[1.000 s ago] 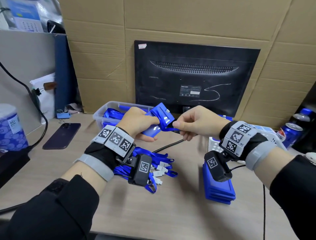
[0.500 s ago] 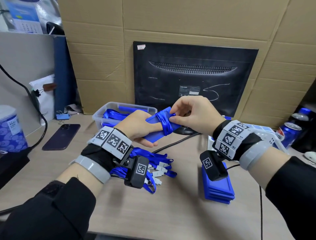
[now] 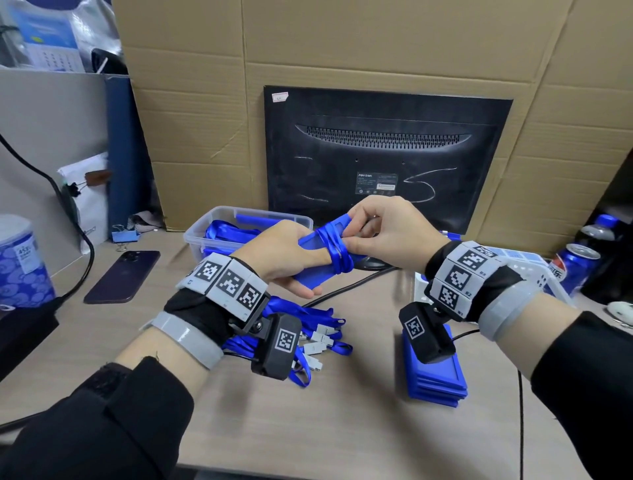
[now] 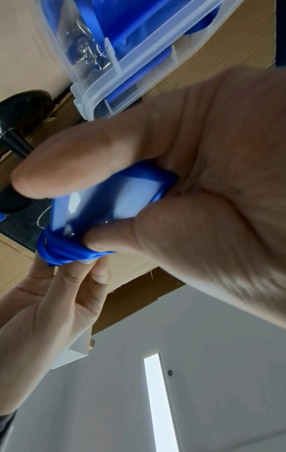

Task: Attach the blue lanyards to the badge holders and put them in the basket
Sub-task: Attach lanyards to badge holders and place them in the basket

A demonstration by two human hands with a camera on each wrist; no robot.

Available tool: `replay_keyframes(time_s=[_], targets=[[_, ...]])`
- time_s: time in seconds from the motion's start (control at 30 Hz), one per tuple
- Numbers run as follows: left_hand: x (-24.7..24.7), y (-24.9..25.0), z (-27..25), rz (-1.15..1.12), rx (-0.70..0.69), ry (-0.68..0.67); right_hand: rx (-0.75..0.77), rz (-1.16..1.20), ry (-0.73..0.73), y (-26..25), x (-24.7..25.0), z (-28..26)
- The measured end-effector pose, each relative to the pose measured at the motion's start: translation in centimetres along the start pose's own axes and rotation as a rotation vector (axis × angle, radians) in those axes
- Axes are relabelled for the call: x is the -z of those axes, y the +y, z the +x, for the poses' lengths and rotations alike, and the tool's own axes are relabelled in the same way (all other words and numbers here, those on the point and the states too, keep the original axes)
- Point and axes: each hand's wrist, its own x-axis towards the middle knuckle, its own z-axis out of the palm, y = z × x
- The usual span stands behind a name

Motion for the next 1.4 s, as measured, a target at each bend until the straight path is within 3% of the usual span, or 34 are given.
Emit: replay_keyframes(time_s=[0.07,0.2,0.4,0.7,1.0,1.13,1.4], targets=[[-0.3,0.5,-0.2,0.027,-0.045,-0.047,-0.079,0.034,-0.046,-0.2,0.2,-0.2],[-0.8,1.5,-0.6,0.029,-0.121,-0.137,-0.269,0.359,-0.158,-0.1,0.7,-1.0],[-2.0,2.6,0.3,-0.136,-0.041,-0.151,-0.26,0.352,-0.227,0.8,1.3,-1.7],[-5.0,3.8,2.1,-0.166,-0.065,-0.259,-0.361,0.368,0.034,3.9,5.0,-3.7],[-9.7,5.6,4.5,-0.187,-0.104,-0.398,-0.419,0.274,0.123,6.5,8.9,-6.0],[-11.5,6.2,4.9,-0.219,-0.145,-0.289,-0.445,0.273,0.155,7.2,10.2,-7.0],[-13.3,7.7,5.3,-0.221,-0.202,-0.346,-0.507,0.267,0.167,7.9,12.5,-7.6]])
